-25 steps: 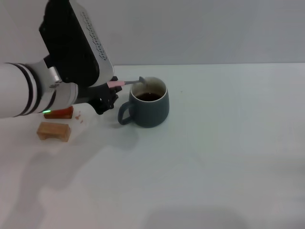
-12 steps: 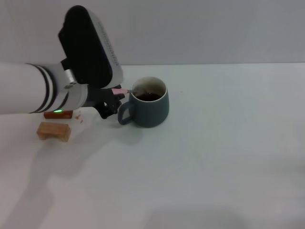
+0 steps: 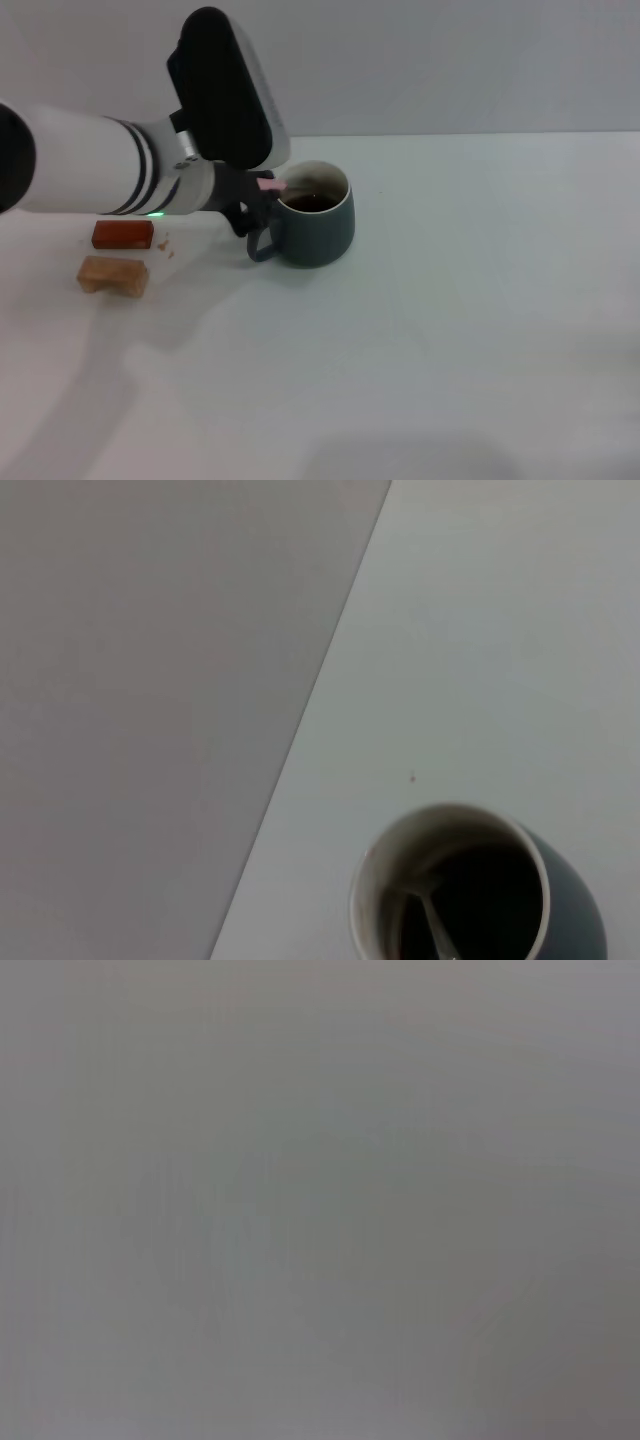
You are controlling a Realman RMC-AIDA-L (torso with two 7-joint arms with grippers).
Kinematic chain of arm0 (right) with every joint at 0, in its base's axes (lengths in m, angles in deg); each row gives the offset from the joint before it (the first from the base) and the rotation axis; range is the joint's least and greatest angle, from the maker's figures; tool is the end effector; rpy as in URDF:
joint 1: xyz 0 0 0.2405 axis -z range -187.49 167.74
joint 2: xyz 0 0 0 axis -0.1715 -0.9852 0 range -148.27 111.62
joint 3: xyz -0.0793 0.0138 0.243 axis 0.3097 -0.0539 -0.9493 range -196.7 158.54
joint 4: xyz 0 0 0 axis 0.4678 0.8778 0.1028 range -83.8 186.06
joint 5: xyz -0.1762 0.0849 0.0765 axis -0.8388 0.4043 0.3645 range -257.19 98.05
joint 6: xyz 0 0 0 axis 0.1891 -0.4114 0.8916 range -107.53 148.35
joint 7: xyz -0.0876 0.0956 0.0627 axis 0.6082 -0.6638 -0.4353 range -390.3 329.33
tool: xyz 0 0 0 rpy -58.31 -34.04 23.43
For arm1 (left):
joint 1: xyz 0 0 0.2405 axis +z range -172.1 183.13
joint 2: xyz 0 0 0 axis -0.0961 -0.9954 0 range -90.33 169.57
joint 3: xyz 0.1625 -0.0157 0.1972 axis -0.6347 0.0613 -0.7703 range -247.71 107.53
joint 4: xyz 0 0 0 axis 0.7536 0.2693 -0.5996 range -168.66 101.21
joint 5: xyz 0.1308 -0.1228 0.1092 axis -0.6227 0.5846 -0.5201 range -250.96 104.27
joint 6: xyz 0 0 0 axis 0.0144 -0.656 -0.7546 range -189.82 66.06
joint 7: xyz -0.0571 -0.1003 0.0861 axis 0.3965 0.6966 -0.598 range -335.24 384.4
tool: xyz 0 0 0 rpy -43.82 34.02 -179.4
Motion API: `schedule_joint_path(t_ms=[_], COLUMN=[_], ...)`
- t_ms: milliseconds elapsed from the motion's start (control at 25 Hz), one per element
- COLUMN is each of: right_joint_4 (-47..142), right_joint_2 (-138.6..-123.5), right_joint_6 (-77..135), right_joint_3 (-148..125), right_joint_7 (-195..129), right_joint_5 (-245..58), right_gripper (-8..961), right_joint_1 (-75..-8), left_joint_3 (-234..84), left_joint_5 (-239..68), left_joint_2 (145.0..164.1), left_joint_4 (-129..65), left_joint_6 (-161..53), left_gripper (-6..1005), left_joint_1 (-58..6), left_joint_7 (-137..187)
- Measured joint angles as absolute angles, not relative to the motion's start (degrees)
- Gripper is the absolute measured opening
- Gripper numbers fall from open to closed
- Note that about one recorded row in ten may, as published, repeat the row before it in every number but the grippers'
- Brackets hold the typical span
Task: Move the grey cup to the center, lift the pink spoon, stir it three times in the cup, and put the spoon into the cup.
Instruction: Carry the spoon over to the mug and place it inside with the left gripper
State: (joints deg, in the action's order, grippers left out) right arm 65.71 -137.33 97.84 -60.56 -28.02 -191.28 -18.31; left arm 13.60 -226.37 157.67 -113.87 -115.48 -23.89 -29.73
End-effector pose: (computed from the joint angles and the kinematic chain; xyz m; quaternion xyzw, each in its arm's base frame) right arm 0.3887 0.2309 0.0123 -0.5746 0.2621 0.2425 0.7365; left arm -0.1497 0.3897 -0.0241 -0.9338 0.0237 0.1403 0.3283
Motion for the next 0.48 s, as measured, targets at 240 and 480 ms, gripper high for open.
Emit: schedule_joint_path(t_ms=[240,480], right_joint_4=[65.7,65.7], right_joint_2=[-137.32,-137.32], right_joint_6=[97.8,97.8], right_joint_3=[-60.6,-60.4], right_joint_7=[-28.0,-28.0], right_joint_5=[-191.3,-191.3], right_gripper=[0,-1], right_joint_1=[-18.2,-18.2], left_joint_3=[11.6,9.4], left_joint_5=[-226.0,-225.9], left_joint_2=[157.89,157.95], left_joint_4=[-113.4,-115.6], left_joint_6=[-114.6,-115.0], left_gripper=[163,162], left_joint_1=[-24.8,-23.0], left_joint_7=[-29.7,-29.7])
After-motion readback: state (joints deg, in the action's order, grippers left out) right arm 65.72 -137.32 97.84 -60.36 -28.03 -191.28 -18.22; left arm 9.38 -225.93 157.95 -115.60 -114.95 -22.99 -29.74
